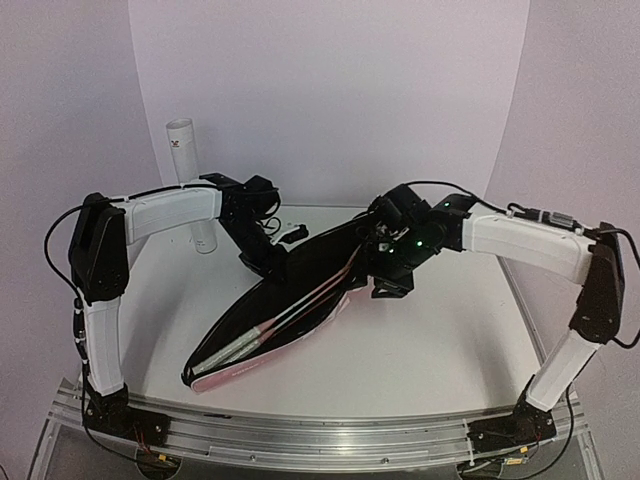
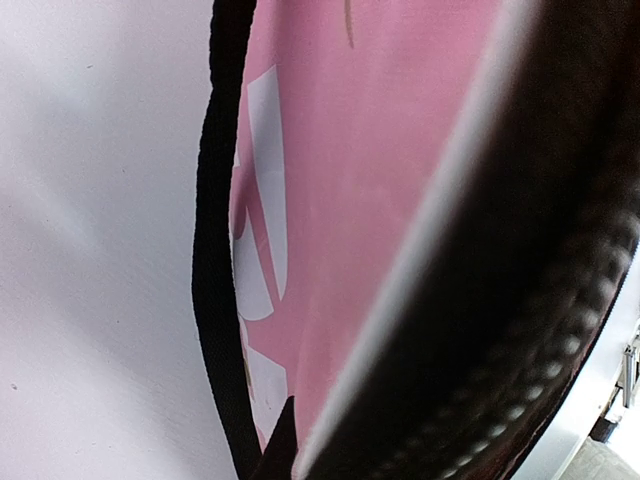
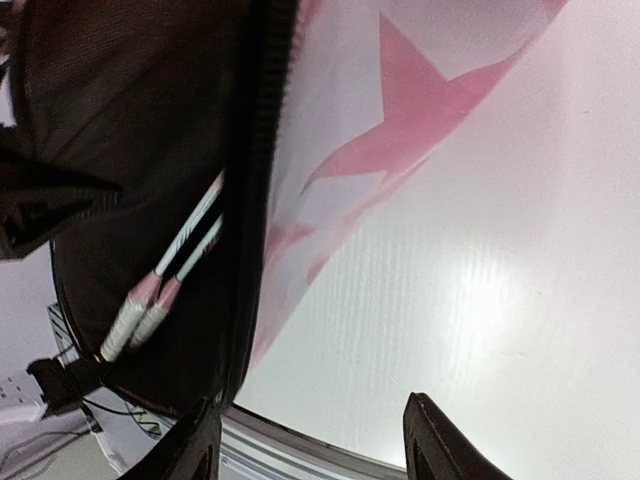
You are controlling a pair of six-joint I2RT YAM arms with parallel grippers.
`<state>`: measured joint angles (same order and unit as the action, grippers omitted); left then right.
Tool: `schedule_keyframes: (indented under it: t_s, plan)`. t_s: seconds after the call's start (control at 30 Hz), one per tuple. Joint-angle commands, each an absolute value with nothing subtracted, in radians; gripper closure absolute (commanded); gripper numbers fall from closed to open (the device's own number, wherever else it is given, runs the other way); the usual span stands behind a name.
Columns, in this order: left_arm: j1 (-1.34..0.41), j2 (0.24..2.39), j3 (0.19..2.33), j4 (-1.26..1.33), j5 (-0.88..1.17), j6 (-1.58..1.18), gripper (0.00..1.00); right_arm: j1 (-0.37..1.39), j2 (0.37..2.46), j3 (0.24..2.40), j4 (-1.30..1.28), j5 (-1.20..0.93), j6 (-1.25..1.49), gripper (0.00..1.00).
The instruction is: Pack up the badminton gear
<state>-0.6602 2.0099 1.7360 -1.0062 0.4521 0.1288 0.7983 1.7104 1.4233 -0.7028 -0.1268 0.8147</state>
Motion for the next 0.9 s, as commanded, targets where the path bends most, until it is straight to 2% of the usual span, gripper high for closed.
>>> schedule_keyframes:
  t_s: [0.0, 0.13, 0.3, 0.47, 0.7, 0.87]
  plan:
    - [-0.665, 1.942, 1.752, -1.002, 0.463, 0.143, 1.0, 0.763, 1.568, 1.587, -0.932, -0.007, 0.656, 0.39]
    - [-0.666, 1.929, 1.742, -0.998, 0.487, 0.14, 1.0, 0.69, 1.576, 1.735, -1.074, 0.123, 0.608, 0.41]
    - [-0.67, 1.928, 1.726, -0.999, 0.537, 0.131, 1.0, 0.579, 1.638, 1.819, -1.099, 0.15, 0.618, 0.6]
    - [-0.671, 1.934, 1.717, -1.001, 0.553, 0.128, 1.0, 0.531, 1.719, 1.863, -1.039, 0.032, 0.531, 0.71]
    - [-0.671, 1.933, 1.697, -0.993, 0.611, 0.125, 1.0, 0.336, 1.708, 1.757, -0.954, -0.332, 0.386, 0.62]
    - [-0.669, 1.935, 1.68, -0.992, 0.597, 0.124, 1.0, 0.312, 1.643, 1.56, -0.718, -0.531, 0.481, 0.47]
